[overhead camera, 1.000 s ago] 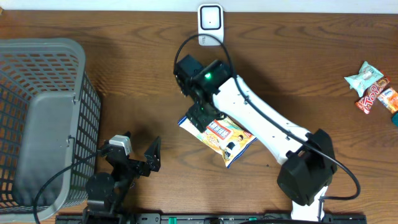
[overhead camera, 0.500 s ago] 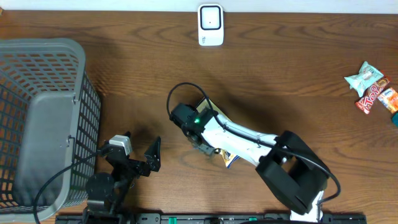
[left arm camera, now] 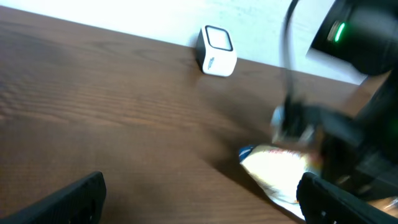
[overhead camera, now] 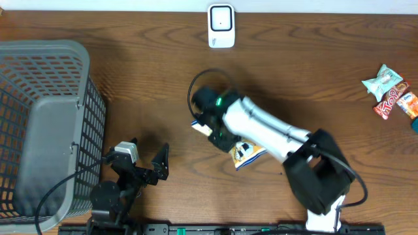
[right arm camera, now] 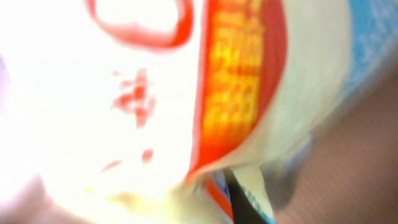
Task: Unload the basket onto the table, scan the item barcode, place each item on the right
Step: 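Hold the yellow pack up, turning it toward the scanner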
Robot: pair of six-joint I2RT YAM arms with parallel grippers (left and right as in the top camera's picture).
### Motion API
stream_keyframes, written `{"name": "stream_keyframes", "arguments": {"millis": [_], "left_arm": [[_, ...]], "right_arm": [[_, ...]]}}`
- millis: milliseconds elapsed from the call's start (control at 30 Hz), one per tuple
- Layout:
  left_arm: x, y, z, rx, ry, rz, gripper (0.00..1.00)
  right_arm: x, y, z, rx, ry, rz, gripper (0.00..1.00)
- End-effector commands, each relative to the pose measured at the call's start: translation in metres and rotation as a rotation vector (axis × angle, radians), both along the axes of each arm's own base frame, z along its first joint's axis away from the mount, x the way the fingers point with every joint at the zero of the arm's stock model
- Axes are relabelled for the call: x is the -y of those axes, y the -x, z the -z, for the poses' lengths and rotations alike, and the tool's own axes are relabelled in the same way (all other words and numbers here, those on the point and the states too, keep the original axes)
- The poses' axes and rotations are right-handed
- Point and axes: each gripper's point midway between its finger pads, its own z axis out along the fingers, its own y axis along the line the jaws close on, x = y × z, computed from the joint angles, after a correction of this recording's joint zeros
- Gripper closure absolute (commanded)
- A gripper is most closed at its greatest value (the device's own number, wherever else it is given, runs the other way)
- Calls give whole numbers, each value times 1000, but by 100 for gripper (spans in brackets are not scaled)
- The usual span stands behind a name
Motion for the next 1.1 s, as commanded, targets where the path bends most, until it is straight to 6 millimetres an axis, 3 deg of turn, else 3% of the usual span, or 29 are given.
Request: {"name": "stream_keyframes", "arguments": {"millis": [0,133,367,467,600,833,1067], "left_arm": [[2,2,13,-32,-19,16,2],[2,2,13,-32,-19,16,2],[2,2,13,-32,-19,16,2],[2,2,13,-32,-19,16,2],[2,2,13,-32,-19,16,2],[2,2,13,-32,-19,16,2],[2,2,13,-32,-19,16,2]], "right_arm": [[-57,29,-82,-321,-670,-226,99],[-49,25,-127,-411,-1004,-187,99],[-39,21,-178,-573,-1224,71,99],[-40,21,-180,-575,-1239,74,99],[-36,26,-170,-496,-1220,-63,99],[-41,33,-169,-427,-1256,-201,99],[-41,34,-168,-426,-1251,-209,99]]}}
